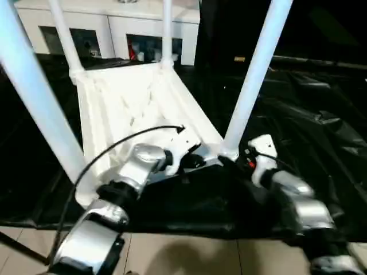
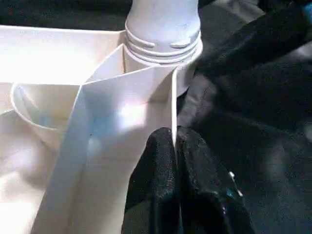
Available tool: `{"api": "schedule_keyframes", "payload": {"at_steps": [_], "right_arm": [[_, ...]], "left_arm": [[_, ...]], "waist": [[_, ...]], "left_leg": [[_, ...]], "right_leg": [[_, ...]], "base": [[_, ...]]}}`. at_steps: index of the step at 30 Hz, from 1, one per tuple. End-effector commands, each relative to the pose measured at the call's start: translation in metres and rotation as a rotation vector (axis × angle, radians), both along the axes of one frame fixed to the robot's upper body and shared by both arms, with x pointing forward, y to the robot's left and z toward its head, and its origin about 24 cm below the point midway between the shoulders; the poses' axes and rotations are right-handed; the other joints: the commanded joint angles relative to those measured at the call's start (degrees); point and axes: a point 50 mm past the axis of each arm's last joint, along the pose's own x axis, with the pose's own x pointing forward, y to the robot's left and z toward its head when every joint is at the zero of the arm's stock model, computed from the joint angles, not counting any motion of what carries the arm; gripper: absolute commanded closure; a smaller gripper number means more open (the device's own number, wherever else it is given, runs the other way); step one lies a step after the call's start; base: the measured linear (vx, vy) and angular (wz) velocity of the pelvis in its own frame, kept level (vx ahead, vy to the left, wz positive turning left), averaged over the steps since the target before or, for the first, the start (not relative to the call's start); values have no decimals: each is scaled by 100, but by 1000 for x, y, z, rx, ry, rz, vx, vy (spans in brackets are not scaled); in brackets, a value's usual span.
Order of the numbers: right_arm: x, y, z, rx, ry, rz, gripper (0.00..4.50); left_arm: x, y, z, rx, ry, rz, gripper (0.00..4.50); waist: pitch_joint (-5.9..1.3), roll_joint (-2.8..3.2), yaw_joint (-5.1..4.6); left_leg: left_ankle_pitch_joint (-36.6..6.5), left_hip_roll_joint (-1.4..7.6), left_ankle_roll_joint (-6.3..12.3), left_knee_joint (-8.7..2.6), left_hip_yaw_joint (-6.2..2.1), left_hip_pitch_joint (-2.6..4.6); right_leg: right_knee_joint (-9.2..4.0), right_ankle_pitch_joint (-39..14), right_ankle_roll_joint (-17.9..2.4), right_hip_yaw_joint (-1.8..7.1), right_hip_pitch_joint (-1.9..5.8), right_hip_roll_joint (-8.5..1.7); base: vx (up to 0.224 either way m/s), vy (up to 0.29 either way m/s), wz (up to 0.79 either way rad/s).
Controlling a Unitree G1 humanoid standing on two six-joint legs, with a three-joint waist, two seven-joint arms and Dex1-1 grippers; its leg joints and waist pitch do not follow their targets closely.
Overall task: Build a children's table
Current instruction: Rotate leg to tighten
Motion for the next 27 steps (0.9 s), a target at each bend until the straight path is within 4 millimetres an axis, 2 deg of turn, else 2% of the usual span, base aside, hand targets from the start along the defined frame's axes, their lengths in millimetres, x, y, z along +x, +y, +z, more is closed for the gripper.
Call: {"api": "schedule_keyframes", "payload": {"at_steps": [1, 6, 10, 13, 14, 17, 19, 21, 22, 23, 27], "right_arm": [[-3, 16, 7, 37, -4, 154, 73], [-2, 8, 11, 24, 1, 176, 73], [-4, 7, 11, 42, 17, 204, 73], [-8, 10, 9, 63, 44, 240, 73], [-9, 11, 8, 65, 50, 247, 99], [-10, 12, 5, 68, 59, 257, 99], [-11, 13, 4, 69, 65, 262, 138], [-11, 13, 4, 69, 65, 262, 150], [-12, 13, 3, 69, 67, 262, 150], [-12, 13, 3, 69, 67, 262, 171], [-12, 13, 3, 70, 73, 257, 183]], "left_arm": [[-17, -3, -14, -24, 96, -133, 450], [-22, 9, -11, -13, 129, -211, 450], [-27, 19, -12, 0, 169, -236, 450], [-30, 23, -13, -5, 195, -255, 450], [-31, 23, -13, -5, 198, -258, 450], [-33, 25, -14, -5, 204, -260, 450], [-34, 26, -14, -3, 207, -261, 450], [-34, 26, -14, -3, 207, -261, 450], [-34, 26, -14, 0, 208, -258, 450], [-34, 26, -14, 0, 208, -258, 450], [-34, 26, -15, 5, 207, -247, 450]], "waist": [[-241, -65, 29], [-246, -24, 28], [-263, -25, 112], [-263, -34, 115], [-265, -41, 123], [-265, -38, 128], [-257, -38, 125], [-257, -39, 121], [-261, -38, 121], [-263, -39, 121], [-273, -34, 119]], "left_leg": [[-1286, 125, 433, -326, -61, 23], [-1244, 158, 403, -325, -50, 70], [-1018, 159, 429, -302, -28, 88], [-901, 146, 495, -291, -21, 79], [-881, 151, 506, -287, -19, 76], [-894, 151, 495, -283, -12, 81], [-947, 152, 449, -294, -18, 80], [-990, 149, 421, -296, -19, 80], [-987, 148, 408, -294, -20, 81], [-972, 148, 409, -293, -21, 82], [-851, 140, 439, -279, -19, 81]], "right_leg": [[-424, -828, -1171, 111, 212, -228], [-384, -590, -1386, 107, 186, -213], [-318, -113, -1488, 107, 204, -203], [-300, 76, -1516, 103, 223, -202], [-294, 85, -1532, 103, 228, -213], [-300, 8, -1528, 105, 225, -216], [-312, -143, -1491, 103, 222, -217], [-321, -217, -1469, 106, 220, -217], [-316, -215, -1454, 108, 224, -217], [-313, -198, -1455, 108, 225, -218], [-292, 3, -1488, 104, 232, -208]], "base": [[0, 0, 0], [0, 0, 0], [0, 0, 0], [0, 0, 0], [0, 0, 0], [0, 0, 0], [0, 0, 0], [0, 0, 0], [0, 0, 0], [0, 0, 0], [0, 0, 0]]}}
